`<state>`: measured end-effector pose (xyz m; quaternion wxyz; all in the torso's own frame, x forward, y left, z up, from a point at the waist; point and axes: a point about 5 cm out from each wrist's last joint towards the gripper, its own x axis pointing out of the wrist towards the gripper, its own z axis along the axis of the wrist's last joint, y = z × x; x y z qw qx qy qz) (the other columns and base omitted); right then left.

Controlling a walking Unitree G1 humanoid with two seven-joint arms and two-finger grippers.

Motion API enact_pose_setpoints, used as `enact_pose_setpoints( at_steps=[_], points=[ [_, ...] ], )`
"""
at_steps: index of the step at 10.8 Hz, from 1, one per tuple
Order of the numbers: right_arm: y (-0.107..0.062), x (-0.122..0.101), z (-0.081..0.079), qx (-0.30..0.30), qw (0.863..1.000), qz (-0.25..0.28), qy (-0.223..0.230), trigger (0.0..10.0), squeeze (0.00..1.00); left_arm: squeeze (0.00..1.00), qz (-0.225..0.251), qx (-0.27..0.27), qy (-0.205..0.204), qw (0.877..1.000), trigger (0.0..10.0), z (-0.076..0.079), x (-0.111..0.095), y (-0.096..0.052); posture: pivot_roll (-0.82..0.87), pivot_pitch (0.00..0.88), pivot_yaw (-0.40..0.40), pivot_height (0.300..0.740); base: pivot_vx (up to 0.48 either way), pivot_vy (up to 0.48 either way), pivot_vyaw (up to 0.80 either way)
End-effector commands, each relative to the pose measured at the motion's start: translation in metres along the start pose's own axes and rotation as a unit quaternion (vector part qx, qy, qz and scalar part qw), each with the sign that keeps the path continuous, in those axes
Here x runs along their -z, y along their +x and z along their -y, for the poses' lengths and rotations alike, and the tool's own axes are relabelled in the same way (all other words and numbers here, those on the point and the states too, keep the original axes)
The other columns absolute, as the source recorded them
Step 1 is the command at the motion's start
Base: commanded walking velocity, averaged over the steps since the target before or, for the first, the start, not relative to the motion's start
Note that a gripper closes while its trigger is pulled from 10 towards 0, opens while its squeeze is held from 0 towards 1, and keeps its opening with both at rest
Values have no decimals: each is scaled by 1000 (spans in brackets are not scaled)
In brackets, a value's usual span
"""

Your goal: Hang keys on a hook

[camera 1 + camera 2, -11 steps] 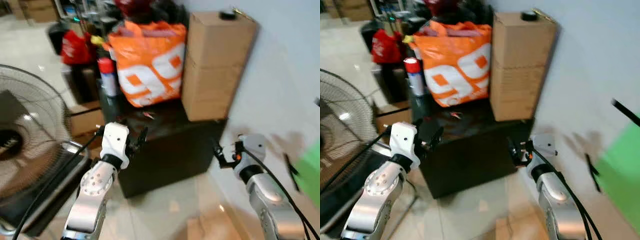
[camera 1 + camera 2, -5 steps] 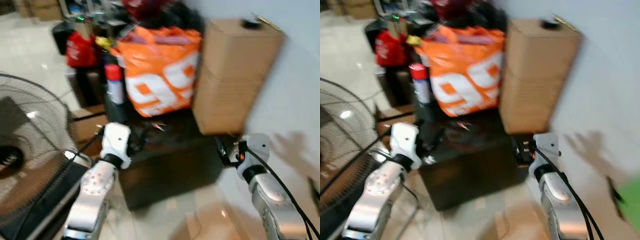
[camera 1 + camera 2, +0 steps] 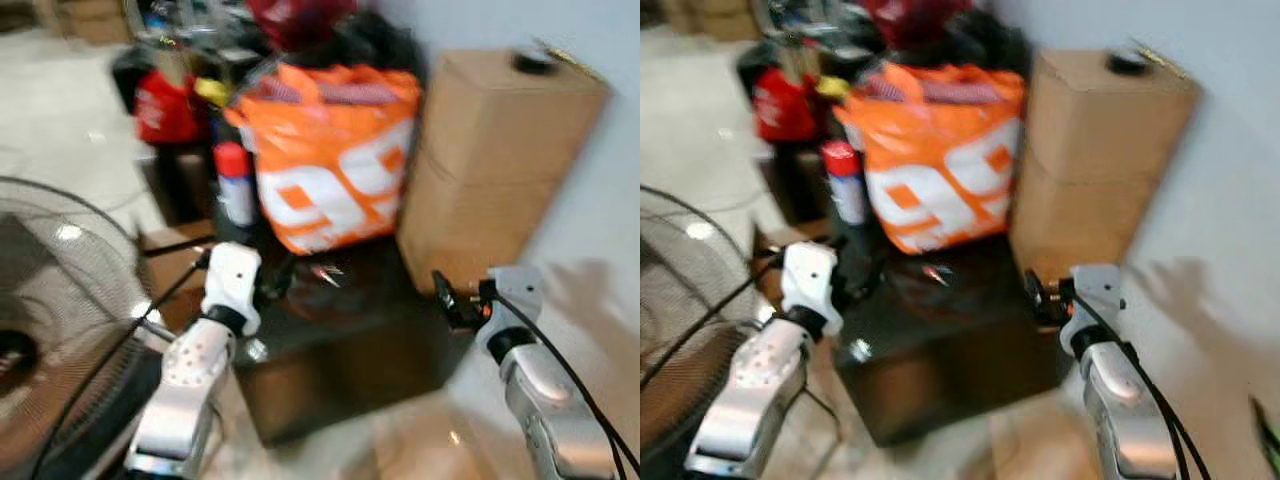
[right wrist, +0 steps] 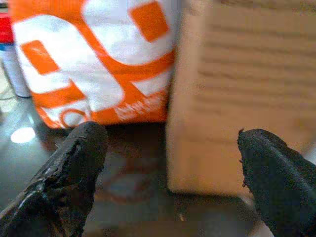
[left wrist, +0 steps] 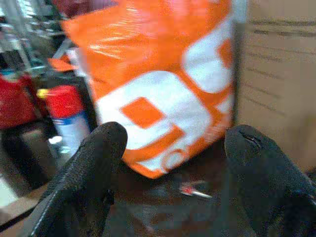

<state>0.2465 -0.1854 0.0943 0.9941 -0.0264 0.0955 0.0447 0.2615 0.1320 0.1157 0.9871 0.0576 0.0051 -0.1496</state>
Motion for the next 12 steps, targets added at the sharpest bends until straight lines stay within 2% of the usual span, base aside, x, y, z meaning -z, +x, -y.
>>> enact_pose_setpoints(
  at_steps=[1, 7, 9, 12],
  points=[
    [2, -1, -5, -6, 1000, 3, 0, 10000, 1000, 0, -2, -8, 8, 1000, 10000, -6, 0, -1, -59, 0, 8, 740, 382, 0, 0],
    [6, -4, 0, -19, 1000, 4, -19, 10000, 1000, 0, -1, -8, 4, 1000, 10000, -5, 1, -1, -60, 0, -1, 740, 382, 0, 0],
    [7, -6, -1, -34, 999, 7, -41, 10000, 1000, 0, -1, -6, 5, 1000, 10000, -3, 1, -1, -61, 0, -3, 740, 381, 0, 800],
    [7, 1, -2, -69, 996, -19, -57, 10000, 1000, 0, -6, 4, 11, 1000, 10000, -1, 4, -3, -60, 0, -13, 740, 221, 0, 0]
  ],
)
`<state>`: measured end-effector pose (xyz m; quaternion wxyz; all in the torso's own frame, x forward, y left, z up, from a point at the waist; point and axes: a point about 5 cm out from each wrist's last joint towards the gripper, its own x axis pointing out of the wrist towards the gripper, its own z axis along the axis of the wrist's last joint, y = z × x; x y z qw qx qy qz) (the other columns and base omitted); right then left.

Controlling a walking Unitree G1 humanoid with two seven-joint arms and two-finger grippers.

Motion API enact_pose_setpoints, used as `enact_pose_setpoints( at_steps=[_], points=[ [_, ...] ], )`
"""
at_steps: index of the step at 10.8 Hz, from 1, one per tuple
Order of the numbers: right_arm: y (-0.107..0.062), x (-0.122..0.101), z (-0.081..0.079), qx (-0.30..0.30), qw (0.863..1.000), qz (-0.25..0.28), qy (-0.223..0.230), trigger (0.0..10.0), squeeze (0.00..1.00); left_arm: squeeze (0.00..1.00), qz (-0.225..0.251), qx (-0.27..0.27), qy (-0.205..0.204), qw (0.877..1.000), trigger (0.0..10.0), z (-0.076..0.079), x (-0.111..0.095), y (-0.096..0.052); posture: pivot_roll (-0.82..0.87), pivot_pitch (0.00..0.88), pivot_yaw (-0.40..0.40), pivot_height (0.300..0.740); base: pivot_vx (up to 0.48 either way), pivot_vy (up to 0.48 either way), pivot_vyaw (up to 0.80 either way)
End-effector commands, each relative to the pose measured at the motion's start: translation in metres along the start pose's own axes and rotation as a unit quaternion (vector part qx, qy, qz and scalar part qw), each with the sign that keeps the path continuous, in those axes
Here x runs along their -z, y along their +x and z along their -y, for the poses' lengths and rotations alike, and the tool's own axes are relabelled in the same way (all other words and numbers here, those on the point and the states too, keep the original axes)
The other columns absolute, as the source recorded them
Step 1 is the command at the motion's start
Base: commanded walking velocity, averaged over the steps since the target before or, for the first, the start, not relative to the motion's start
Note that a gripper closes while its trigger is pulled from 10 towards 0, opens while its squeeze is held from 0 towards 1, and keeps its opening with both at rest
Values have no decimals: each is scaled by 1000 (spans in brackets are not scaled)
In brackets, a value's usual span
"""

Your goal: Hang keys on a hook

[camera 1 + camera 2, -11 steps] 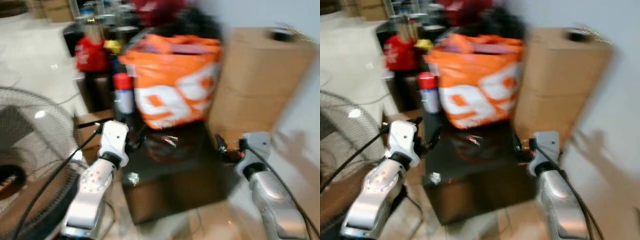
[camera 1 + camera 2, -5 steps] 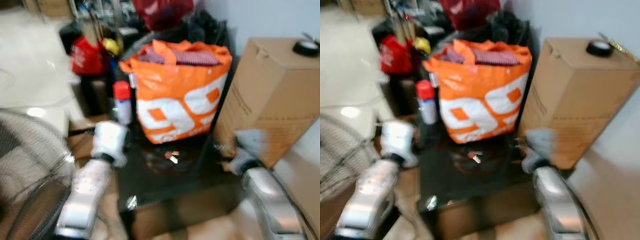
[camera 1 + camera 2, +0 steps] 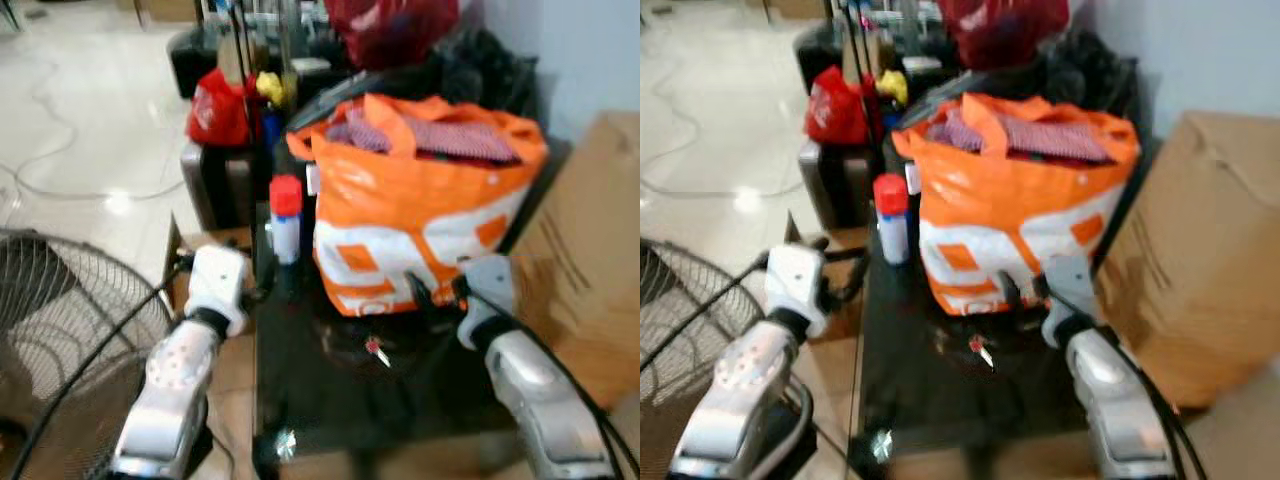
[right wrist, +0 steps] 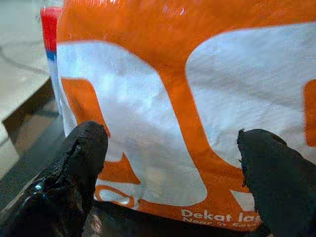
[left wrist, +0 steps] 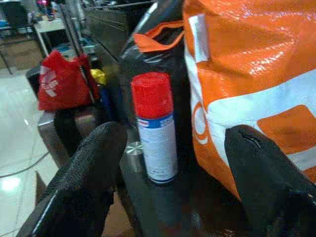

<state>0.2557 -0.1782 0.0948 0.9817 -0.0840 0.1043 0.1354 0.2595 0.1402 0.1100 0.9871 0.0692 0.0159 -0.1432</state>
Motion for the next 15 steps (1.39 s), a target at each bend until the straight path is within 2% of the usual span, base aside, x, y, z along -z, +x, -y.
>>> enact_pose_setpoints(
  at_steps=[1, 5, 8, 10, 15],
  points=[
    [-3, 8, 6, -6, 1000, -23, -11, 10000, 1000, 0, -1, 25, 9, 1000, 10000, 9, 0, 0, -58, 0, -16, 740, 0, 0, 0],
    [-2, 13, 6, -52, 997, -43, -47, 10000, 1000, 0, -23, 59, 36, 997, 10000, 11, 9, -4, -53, 0, -20, 740, 0, 0, 0],
    [-1, 23, -6, -86, 992, -71, -54, 10000, 1000, 0, -36, 51, 33, 997, 10000, 9, 15, -8, -48, 0, -23, 740, 0, 0, 0],
    [-1, 33, -8, -85, 990, -101, -55, 10000, 1000, 0, -43, 60, 36, 997, 10000, 10, 18, -10, -44, 0, -28, 740, 0, 0, 0],
    [2, 26, -15, -60, 995, -77, -24, 10000, 1000, 0, -46, 7, 18, 999, 10000, 5, 19, -6, -52, 0, -34, 740, 0, 0, 0]
  ],
)
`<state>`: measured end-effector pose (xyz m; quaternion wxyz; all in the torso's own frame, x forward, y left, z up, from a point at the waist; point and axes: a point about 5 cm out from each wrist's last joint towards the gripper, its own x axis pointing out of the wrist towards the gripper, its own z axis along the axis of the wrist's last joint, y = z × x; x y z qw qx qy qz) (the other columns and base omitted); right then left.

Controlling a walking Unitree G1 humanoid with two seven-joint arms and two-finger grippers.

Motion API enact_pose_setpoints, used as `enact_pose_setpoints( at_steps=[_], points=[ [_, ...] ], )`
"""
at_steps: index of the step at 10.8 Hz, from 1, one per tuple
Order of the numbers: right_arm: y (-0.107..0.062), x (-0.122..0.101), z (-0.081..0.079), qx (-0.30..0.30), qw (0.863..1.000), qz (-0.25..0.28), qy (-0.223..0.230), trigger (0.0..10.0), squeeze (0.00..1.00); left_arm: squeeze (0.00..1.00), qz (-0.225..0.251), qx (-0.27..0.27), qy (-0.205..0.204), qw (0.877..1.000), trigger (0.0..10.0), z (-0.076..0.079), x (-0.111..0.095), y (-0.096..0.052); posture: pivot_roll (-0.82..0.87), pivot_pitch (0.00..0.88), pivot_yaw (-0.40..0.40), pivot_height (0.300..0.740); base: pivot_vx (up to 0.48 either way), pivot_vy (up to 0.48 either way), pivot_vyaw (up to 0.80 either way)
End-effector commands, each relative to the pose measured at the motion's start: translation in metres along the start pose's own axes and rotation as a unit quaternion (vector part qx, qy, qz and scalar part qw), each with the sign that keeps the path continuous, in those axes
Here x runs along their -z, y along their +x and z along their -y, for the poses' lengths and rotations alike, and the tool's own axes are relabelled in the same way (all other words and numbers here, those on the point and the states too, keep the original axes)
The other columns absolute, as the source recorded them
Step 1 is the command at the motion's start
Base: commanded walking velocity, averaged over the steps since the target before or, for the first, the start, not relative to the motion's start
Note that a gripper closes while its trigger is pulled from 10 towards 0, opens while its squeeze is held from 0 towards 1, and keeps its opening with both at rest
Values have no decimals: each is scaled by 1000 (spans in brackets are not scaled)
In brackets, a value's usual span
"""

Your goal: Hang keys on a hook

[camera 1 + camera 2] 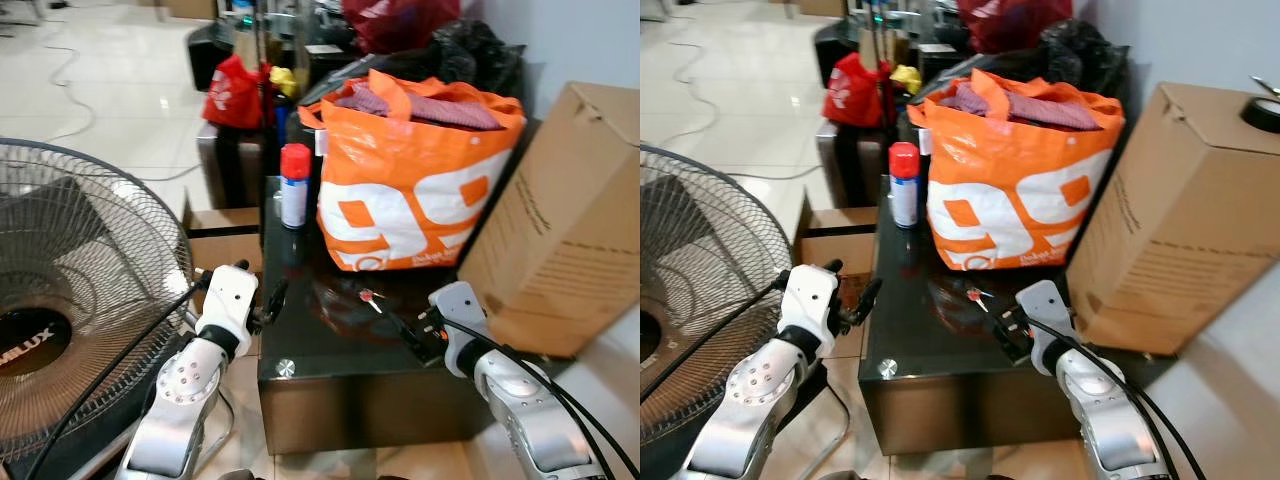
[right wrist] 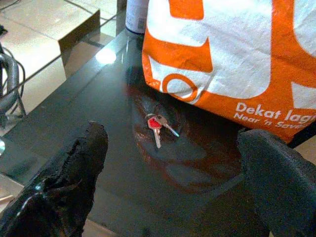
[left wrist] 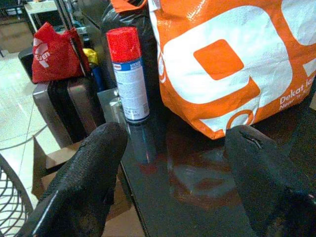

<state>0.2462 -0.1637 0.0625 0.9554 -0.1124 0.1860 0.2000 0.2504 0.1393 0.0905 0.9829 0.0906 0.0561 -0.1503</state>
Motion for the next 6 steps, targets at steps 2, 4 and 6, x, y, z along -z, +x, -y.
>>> enact_pose_setpoints(
  at_steps=[2, 4, 6],
  points=[
    [-1, -4, 6, 23, 1000, 9, 10, 10000, 1000, 0, 2, -9, 9, 1000, 10000, -2, -2, 2, -50, 0, -40, 740, 0, 0, 0],
    [-4, -5, 13, 73, 996, 20, 44, 10000, 0, 0, 23, -28, -2, 999, 10000, -8, -9, 4, -51, 0, -36, 740, 0, 0, 0],
    [-5, -5, 14, 87, 995, 24, 47, 10000, 0, 0, 27, -25, -7, 999, 10000, -8, -10, 5, -55, 0, -31, 740, 278, 0, 0]
  ],
)
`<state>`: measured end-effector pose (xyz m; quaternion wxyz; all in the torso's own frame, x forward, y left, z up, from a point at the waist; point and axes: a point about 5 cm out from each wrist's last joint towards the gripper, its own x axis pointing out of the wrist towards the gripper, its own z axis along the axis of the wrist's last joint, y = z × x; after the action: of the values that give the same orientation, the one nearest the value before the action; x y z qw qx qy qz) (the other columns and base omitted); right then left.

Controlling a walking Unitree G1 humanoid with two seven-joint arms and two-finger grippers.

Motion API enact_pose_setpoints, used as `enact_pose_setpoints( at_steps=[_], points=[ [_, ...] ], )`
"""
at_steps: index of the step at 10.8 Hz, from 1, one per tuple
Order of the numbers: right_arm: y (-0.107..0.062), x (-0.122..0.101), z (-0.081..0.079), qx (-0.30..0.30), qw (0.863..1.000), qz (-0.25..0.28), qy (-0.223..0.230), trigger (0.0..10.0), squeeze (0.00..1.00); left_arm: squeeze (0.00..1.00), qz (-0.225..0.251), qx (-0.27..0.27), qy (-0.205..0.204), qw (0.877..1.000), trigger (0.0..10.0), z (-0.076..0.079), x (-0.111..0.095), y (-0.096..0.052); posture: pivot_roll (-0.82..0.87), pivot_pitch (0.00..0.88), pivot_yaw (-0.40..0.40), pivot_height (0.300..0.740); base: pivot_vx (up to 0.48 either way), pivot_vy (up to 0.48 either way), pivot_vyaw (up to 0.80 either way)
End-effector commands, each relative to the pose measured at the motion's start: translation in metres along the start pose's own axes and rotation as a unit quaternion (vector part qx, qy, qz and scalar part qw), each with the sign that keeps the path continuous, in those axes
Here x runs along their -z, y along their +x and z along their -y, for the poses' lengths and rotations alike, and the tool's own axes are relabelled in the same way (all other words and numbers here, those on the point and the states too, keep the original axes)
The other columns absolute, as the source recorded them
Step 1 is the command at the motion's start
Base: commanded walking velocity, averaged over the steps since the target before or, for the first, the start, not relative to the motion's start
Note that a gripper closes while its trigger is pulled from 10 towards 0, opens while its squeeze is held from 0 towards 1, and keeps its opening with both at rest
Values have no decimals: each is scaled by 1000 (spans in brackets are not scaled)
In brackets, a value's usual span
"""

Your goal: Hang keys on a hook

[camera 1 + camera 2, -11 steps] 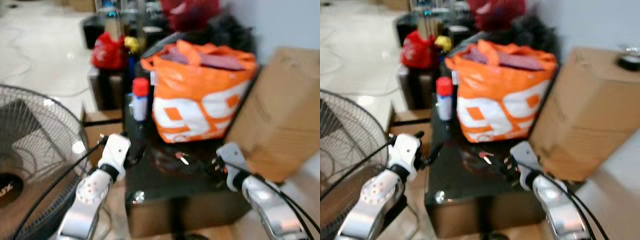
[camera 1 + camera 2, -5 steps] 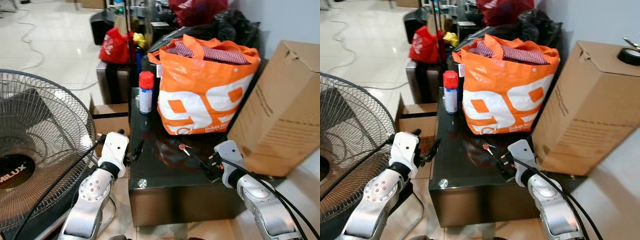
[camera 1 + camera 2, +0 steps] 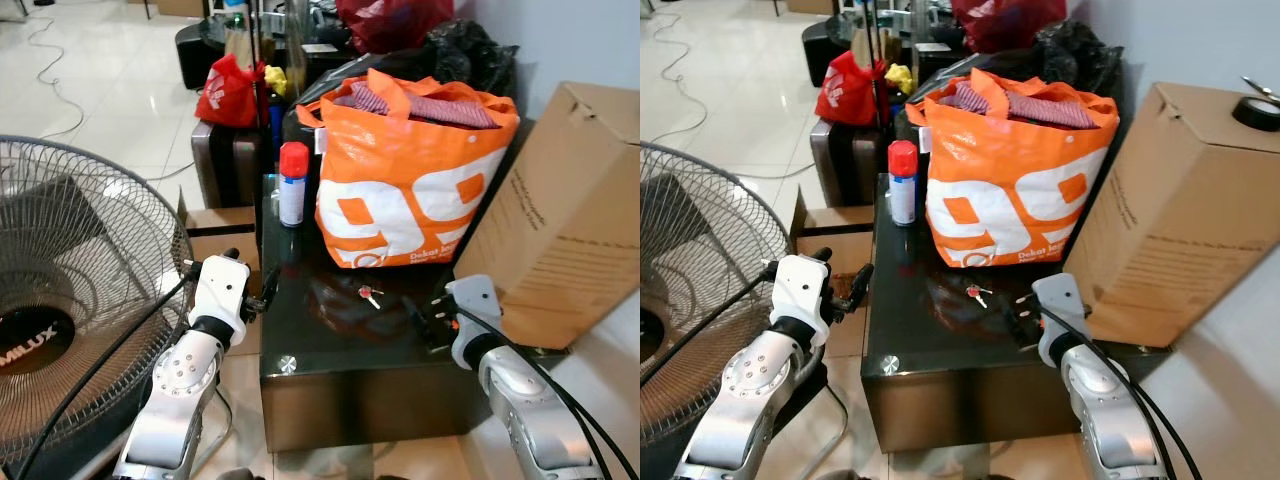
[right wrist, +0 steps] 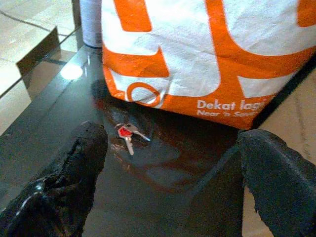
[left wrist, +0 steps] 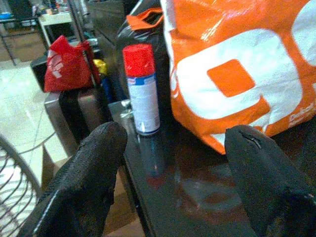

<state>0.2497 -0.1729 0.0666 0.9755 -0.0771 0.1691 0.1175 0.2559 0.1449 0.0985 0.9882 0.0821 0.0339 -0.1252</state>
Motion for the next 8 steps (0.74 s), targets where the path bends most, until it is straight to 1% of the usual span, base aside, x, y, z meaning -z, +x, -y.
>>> enact_pose_setpoints(
  at_steps=[1, 5, 6, 7, 8],
  points=[
    [-2, -4, 5, 15, 1000, 11, 5, 10000, 0, 0, 6, 2, -1, 1000, 10000, 1, -3, 3, -55, 0, -30, 740, 349, 0, 0],
    [-3, -5, 5, 19, 1000, 14, 7, 10000, 0, 0, 8, 3, -4, 1000, 10000, 0, -3, 4, -55, 0, -30, 740, 365, 0, 0],
    [-3, -7, 4, 10, 1000, 17, 1, 10000, 0, 0, 8, 3, -4, 1000, 10000, 0, -3, 4, -54, 0, -32, 740, 368, 0, 0],
    [-3, -8, 1, -7, 1000, 20, -7, 10000, 0, 0, 8, 4, -5, 1000, 10000, 0, -3, 4, -55, 0, -33, 740, 368, 0, 563],
    [-3, -9, 1, -5, 1000, 21, -10, 10000, 0, 0, 8, 4, -5, 1000, 10000, 0, -3, 4, -55, 0, -33, 740, 368, 0, 800]
  ],
)
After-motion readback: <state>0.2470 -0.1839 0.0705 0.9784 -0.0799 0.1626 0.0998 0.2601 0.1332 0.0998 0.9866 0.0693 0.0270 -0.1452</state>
